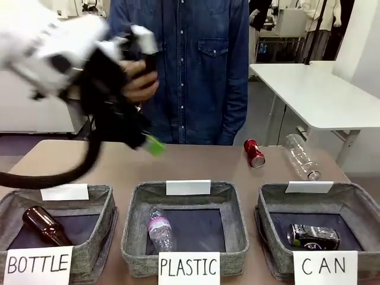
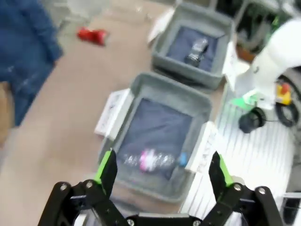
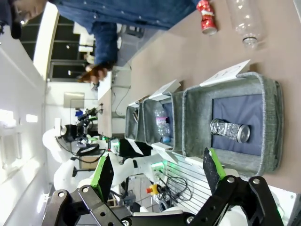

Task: Sort the can waste into the basket.
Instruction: Pick up the can waste from the table and place it in the right Fabric basket.

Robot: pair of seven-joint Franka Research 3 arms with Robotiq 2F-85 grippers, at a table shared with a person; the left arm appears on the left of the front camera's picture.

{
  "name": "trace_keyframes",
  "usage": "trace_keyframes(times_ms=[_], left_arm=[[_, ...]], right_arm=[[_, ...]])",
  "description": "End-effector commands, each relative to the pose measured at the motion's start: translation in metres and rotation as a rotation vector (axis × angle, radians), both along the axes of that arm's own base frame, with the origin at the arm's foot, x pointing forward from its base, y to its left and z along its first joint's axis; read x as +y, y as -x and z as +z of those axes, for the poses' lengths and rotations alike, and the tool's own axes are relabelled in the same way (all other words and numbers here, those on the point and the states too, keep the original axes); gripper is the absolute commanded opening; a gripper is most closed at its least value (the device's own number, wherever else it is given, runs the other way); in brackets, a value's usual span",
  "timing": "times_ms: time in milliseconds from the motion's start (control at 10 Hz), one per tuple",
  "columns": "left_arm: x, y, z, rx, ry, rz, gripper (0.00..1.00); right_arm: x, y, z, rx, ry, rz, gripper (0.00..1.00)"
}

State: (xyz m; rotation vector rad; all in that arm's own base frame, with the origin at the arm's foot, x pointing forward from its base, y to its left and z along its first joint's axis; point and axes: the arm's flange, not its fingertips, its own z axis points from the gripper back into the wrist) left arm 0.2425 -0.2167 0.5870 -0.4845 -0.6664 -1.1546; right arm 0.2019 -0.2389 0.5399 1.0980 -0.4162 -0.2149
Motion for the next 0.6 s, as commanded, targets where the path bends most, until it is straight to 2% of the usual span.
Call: trace_keyframes(times_ms=[0,200,300,400,500], left_arm=[[0.092,0.014,0.032,0.002,0.118,0.196,1.00],[0.203,0.045,0.061,0.004,0.272,0.417,1.00],[0.253,0.057,0.072,0.032,0.288,0.568,1.00],[0.310,0.066,0.074,0.070,0.315,0.720,1.00],[0.358,0.074,0.065,0.130,0.384,0.833,1.00]], right_arm=[[0.002,0.000,0.001,-0.012,-0.018,-0.005,1.00],[0.002,0.000,0.001,-0.012,-0.018,-0.005,1.00],[0.002,0.000,0.001,-0.012,-0.018,-0.005,1.00],[0.002,0.000,0.001,-0.012,-0.018,-0.005,1.00],[0.002,0.000,0.001,-0.012,-0.018,-0.005,1.00]])
